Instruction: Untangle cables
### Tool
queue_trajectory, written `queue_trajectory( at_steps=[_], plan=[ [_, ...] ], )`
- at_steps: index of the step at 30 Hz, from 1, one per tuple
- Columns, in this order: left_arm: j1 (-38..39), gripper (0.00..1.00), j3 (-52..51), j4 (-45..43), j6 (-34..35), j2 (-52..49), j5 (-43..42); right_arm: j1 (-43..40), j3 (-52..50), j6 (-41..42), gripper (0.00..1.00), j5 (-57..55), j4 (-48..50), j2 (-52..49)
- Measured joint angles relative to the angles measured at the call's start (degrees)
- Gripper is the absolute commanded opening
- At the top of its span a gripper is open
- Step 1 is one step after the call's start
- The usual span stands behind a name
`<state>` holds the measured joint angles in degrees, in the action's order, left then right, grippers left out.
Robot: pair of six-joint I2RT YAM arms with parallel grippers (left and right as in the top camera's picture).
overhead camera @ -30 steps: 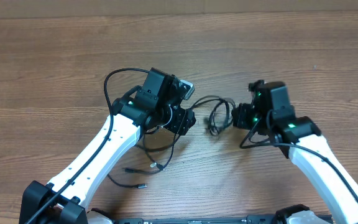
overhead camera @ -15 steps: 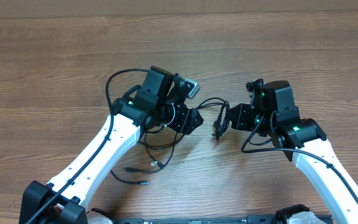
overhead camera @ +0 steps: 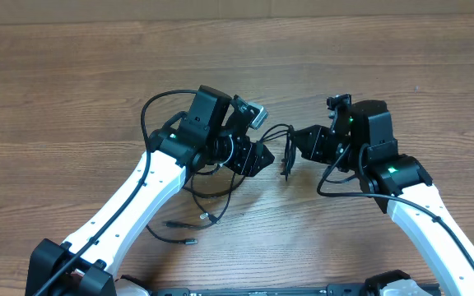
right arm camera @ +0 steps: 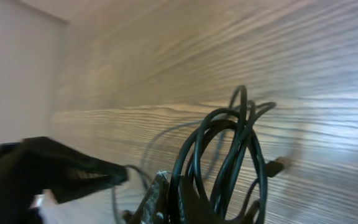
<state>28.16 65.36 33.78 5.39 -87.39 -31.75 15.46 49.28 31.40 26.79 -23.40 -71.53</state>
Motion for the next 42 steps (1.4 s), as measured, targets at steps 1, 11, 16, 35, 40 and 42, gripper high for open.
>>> queue_trajectory(
  at_steps=[1, 11, 16, 35, 40, 42],
  plan=[
    [0.0, 0.64, 0.0, 0.02, 0.0, 0.0, 0.04, 0.0, 0.0, 0.5, 0.04, 0.46, 0.17, 0.0],
    [-1.84, 0.61, 0.0, 0.48, 0.02, 0.0, 1.68, 0.0, 0.07, 2.47, 0.04, -1.84, -10.78, -0.17],
    [-2.67, 0.61, 0.0, 1.33, 0.02, 0.0, 2.01, 0.0, -0.07, 2.47, 0.04, -7.87, -18.71, -2.99],
    [-2.67, 0.62, 0.0, 1.86, 0.02, 0.0, 1.81, -0.02, -1.88, -2.01, 0.3, -15.76, -16.57, -17.03],
    [-2.67, 0.62, 0.0, 1.84, 0.02, 0.0, 1.31, -0.81, -1.66, -3.63, 0.35, -17.31, -18.1, -16.24],
    [-2.67, 0.62, 0.0, 1.84, 0.02, 0.0, 1.29, -2.03, -1.46, -4.17, 0.36, -18.45, -18.1, -15.08]
  ],
)
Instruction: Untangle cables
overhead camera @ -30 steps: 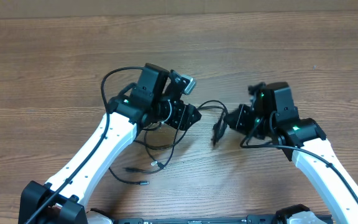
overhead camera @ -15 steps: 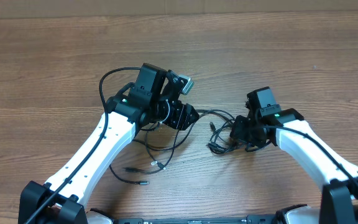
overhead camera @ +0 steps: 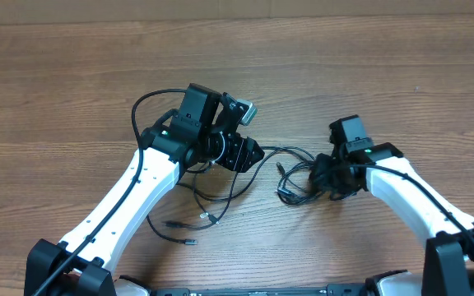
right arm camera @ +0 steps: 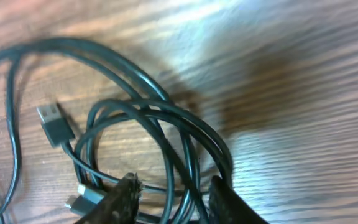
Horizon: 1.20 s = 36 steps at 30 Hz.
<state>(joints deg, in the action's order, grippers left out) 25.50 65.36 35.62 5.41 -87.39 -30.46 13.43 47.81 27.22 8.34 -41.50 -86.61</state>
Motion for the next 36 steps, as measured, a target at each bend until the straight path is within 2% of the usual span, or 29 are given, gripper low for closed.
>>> queue_trajectory(
  at_steps=[3, 5, 7, 12, 17, 28, 36],
  plan=[
    [0.0, 0.61, 0.0, 0.02, 0.0, 0.0, 0.0, -1.55, 0.35, -1.36, 0.37, -1.44, 0.37, 1.05],
    [0.0, 0.61, 0.0, 0.02, 0.0, 0.0, 0.0, -2.6, 0.55, -2.34, 0.44, -2.86, 0.35, 1.27],
    [0.0, 0.61, 0.0, 0.02, 0.0, 0.0, 0.0, -3.34, 0.59, -3.41, 0.45, -4.13, 0.28, 1.27],
    [0.0, 0.61, 0.0, 0.04, 0.0, 0.0, 0.0, -3.65, 0.59, -4.33, 0.44, -5.33, 0.35, 1.27],
    [0.0, 0.61, 0.0, 0.11, 0.0, 0.0, 0.0, -3.65, 0.42, -4.74, 0.37, -5.51, 2.93, 0.28],
    [0.0, 0.61, 0.0, 0.15, 0.0, 0.0, 0.0, -3.67, -0.37, -12.52, 0.38, -3.19, 5.49, -2.95],
    [0.0, 0.61, 0.0, 0.46, 0.0, 0.0, 0.0, -3.65, -0.42, -15.1, 0.38, -2.86, 4.61, -3.15]
  ],
)
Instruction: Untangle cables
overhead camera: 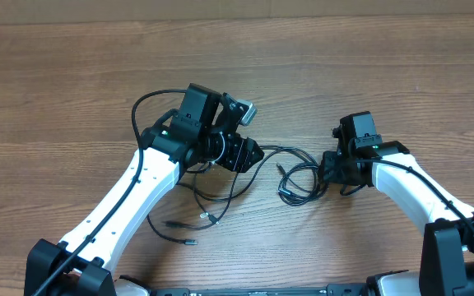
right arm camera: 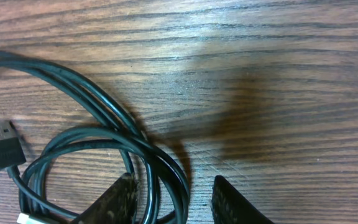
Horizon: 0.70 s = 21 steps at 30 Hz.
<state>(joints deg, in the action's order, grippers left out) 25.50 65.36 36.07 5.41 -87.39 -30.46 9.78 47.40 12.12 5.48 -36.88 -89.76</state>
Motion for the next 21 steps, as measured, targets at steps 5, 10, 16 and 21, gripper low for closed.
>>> queue_trajectory(
  at_steps=[5, 10, 16, 21],
  plan=[
    [0.0, 0.61, 0.0, 0.04, 0.0, 0.0, 0.0, 0.0, 0.0, -0.33, 0.38, 0.02, -0.04, -0.48],
    [0.0, 0.61, 0.0, 0.11, 0.0, 0.0, 0.0, 0.0, -0.35, -0.31, 0.38, -0.92, 0.04, -0.55],
    [0.0, 0.61, 0.0, 0.13, 0.0, 0.0, 0.0, -0.02, -2.34, 0.07, 0.38, -3.08, 0.59, -0.57],
    [0.0, 0.61, 0.0, 0.13, 0.0, 0.0, 0.0, 0.0, -3.93, 0.5, 0.37, -2.05, 4.09, -0.57]
  ],
)
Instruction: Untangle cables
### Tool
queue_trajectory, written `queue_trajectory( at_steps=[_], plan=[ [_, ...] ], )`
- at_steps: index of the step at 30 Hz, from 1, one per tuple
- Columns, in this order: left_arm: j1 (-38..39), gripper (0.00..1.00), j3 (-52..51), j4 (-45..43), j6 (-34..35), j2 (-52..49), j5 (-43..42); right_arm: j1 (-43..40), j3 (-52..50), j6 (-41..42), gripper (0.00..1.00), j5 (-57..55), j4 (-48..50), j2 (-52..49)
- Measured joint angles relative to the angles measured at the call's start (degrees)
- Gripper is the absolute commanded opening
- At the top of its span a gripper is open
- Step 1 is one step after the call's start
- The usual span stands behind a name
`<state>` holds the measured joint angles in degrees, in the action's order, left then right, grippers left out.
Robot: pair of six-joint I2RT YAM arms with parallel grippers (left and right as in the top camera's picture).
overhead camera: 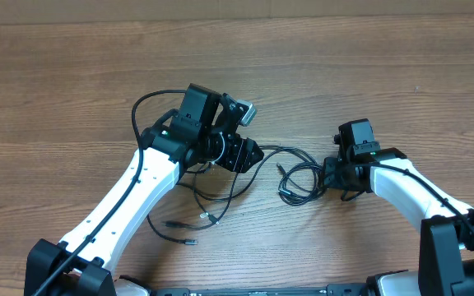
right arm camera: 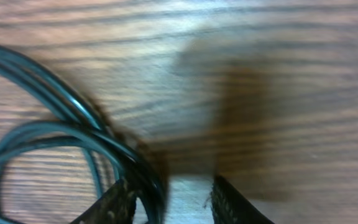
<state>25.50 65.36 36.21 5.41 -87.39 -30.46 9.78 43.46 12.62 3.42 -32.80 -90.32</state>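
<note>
Black cables lie on the wooden table (overhead camera: 72, 82). A tangle (overhead camera: 220, 187) sits under my left arm, and a strand runs right from it to a small coil (overhead camera: 299, 182). My left gripper (overhead camera: 253, 154) is low at the tangle, its fingers together on a strand. My right gripper (overhead camera: 329, 175) is at the coil's right edge. The blurred right wrist view shows it (right arm camera: 173, 202) open and very near the wood, with the coil's strands (right arm camera: 42, 79) passing just inside the left finger (right arm camera: 114, 202).
Loose cable ends with plugs lie near the front, one (overhead camera: 191, 242) under my left arm and another (overhead camera: 211, 218) beside it. A plug (overhead camera: 283, 196) sticks out at the coil's lower left. A thin loop (overhead camera: 142, 107) rises behind my left arm.
My right gripper sits lower over the coil's right edge, the wood and strands now much closer and blurred. It stays open. The left arm and the cables have not moved.
My right gripper first held the coil up off the table close to the left gripper. Then the coil lay on the table further right with the right gripper open over it. It then stood open at the coil's right edge, and now lower there.
</note>
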Motion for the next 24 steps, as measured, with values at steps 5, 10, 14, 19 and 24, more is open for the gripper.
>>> queue_trajectory(
  at_steps=[5, 10, 14, 19, 24],
  plan=[
    [0.0, 0.6, 0.0, 0.0, 0.0, 0.0, 0.0, -0.02, -1.09, -1.36, 0.37, 9.42, 2.78, 0.0],
    [0.0, 0.6, 0.0, 0.0, 0.0, 0.0, 0.0, -0.04, -1.99, -0.81, 0.37, 14.25, 3.23, 0.04],
    [0.0, 0.6, 0.0, 0.0, 0.0, 0.0, 0.0, -0.04, -3.06, 0.02, 0.33, 17.46, 3.65, 0.22],
    [0.0, 0.6, 0.0, 0.0, 0.0, 0.0, 0.0, -0.04, -4.68, 1.03, 0.09, 20.79, 4.79, 0.26],
    [0.0, 0.61, 0.0, 0.0, 0.0, 0.0, 0.0, -0.02, -5.62, 1.09, 0.04, 24.04, 6.62, 0.04]
  ],
)
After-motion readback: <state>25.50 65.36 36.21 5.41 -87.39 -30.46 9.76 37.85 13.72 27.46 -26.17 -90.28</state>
